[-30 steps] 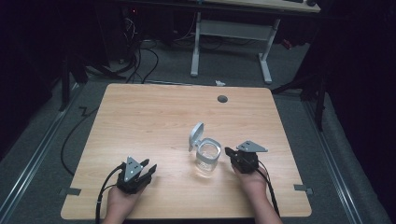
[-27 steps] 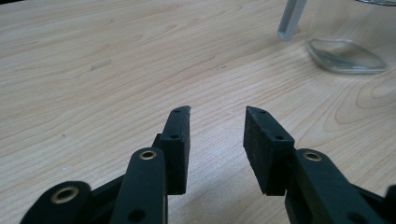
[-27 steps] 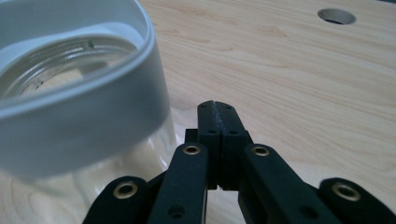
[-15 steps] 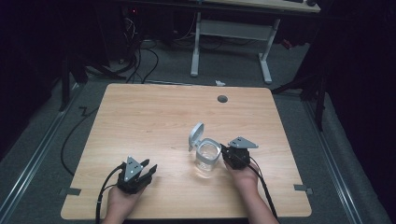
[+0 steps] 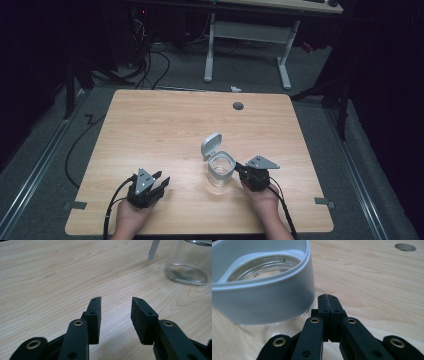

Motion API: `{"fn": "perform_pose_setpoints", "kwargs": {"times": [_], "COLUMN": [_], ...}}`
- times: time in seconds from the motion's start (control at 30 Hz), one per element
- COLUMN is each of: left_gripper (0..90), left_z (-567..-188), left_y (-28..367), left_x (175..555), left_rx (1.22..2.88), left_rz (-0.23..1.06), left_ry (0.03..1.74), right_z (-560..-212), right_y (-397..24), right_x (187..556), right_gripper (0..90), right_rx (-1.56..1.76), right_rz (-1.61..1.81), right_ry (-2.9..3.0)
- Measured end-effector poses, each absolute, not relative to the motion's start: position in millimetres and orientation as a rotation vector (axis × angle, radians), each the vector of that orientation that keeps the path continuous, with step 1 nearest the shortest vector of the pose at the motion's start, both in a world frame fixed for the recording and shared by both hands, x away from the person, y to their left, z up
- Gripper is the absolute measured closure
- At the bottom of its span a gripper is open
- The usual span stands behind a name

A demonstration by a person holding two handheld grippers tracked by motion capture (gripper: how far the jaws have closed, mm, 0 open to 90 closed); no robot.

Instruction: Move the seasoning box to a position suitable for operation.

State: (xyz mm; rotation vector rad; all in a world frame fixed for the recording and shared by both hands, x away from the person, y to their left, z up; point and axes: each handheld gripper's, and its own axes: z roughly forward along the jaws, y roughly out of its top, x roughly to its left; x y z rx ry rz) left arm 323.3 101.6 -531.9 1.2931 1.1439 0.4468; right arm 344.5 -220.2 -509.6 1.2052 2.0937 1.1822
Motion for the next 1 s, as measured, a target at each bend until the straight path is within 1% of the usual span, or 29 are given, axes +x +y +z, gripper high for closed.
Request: {"fn": "perform_pose_setpoints", "kwargs": {"times": [0.53, 1.0], "left_gripper": [60.9, 61.3], "left_z": [-532, -532], "left_y": [101, 94], "left_x": [323, 319], "left_rx": [1.297, 1.304], "left_rz": [0.443, 0.407], "left_ry": [1.145, 1.138], "right_z": [-513, -513], "right_y": [-209, -191], "right_x": [319, 303], "right_gripper": [90.0, 90.0], "right_rx": [1.185, 1.138], "right_rz": [1.212, 1.228], "right_ry": [2.125, 2.173]}}
